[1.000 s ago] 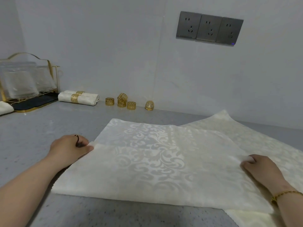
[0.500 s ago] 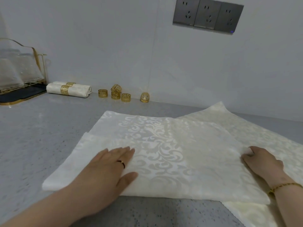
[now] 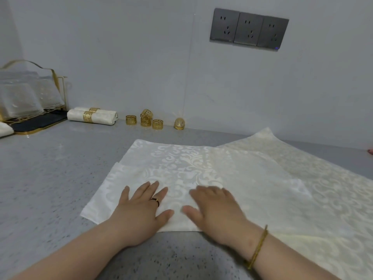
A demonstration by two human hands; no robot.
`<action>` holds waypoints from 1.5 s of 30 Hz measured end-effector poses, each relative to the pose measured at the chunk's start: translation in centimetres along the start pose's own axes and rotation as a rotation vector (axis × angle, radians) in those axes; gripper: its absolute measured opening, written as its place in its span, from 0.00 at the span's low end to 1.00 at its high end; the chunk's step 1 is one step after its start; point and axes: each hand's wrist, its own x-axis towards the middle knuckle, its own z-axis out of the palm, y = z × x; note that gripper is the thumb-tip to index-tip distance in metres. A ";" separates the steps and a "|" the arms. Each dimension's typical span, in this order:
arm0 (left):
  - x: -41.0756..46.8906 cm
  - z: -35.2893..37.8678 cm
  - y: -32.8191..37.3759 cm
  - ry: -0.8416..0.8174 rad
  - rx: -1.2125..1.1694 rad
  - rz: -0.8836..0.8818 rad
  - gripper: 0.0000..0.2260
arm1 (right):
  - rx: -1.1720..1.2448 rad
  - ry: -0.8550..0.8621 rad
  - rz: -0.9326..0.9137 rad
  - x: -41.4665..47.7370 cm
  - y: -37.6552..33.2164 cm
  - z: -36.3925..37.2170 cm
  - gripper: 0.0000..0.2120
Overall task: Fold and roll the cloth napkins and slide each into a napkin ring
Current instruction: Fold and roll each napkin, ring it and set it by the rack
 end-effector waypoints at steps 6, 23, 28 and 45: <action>-0.7 -0.6 -0.2 -0.031 -0.044 -0.168 0.33 | -0.004 -0.098 0.325 -0.4 4.2 0.7 0.30; -0.9 -1.0 -1.8 -0.002 -0.045 -0.281 0.36 | 0.074 0.086 0.634 -4.3 14.0 -0.6 0.17; -0.9 -1.0 -1.7 0.026 -0.053 -0.300 0.36 | 0.339 0.314 0.433 0.7 11.2 -2.7 0.17; 5.1 -0.5 2.7 0.193 -0.117 0.034 0.27 | 0.297 0.016 0.213 10.2 8.9 -1.7 0.09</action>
